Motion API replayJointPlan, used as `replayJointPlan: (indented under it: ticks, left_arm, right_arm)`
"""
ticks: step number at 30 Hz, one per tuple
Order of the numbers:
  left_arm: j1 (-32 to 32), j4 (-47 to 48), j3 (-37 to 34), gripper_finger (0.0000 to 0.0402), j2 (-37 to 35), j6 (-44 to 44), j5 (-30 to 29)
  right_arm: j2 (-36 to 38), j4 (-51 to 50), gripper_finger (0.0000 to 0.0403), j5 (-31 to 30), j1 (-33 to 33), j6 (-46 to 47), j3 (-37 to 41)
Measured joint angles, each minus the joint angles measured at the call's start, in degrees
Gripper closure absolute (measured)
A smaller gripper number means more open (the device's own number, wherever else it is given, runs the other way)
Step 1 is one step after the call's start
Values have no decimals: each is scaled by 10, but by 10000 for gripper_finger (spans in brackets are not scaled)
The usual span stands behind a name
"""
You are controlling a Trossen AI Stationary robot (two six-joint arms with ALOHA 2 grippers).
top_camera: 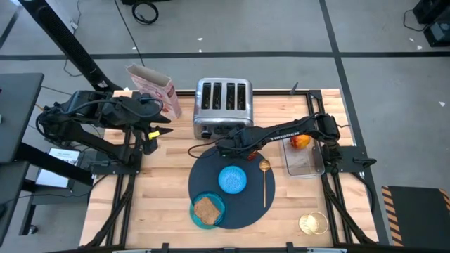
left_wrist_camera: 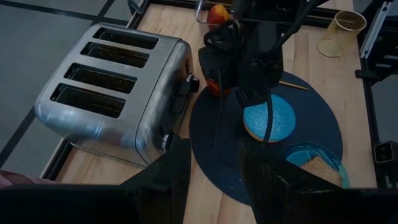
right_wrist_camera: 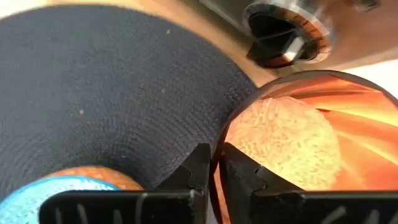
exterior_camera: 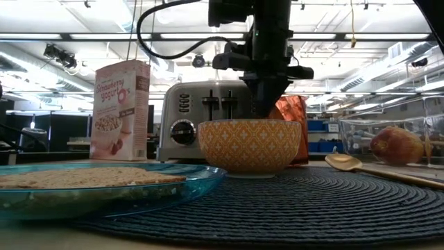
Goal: Arrange a breakfast setting
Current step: Put the orange cup of milk on the blue table mat, then put the red apple on the blue table mat
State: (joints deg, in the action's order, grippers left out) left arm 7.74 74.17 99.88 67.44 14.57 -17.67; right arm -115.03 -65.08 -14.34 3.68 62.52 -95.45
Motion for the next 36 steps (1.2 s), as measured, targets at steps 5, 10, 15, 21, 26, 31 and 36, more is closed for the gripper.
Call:
replayJointPlan:
  ticks: [5, 10, 15, 21, 26, 31, 36]
  left_arm:
    - [0, -2, 0, 260, 0, 0, 0]
    - [0, -7, 0, 260, 0, 2, 0]
    - [0, -24, 0, 260, 0, -1, 0]
    - [0, -38, 0, 259, 0, 12, 0]
    - [0, -37, 0, 259, 0, 13, 2]
    - [0, -35, 0, 259, 0, 29, 25]
    - [0, -23, 0, 259, 0, 61, 25]
  right_arm:
    - [-2, -3, 356, 1, 0, -10, 1]
    - [-2, -5, 350, -1, 0, -18, 1]
    - [9, -10, 326, -11, 0, -24, 1]
    - [30, -17, 278, -21, -1, -28, 0]
    - [74, -8, 250, -30, -1, -46, 0]
    - [135, -2, 231, -76, 22, -57, 0]
    - [207, -7, 223, -145, 81, -97, 0]
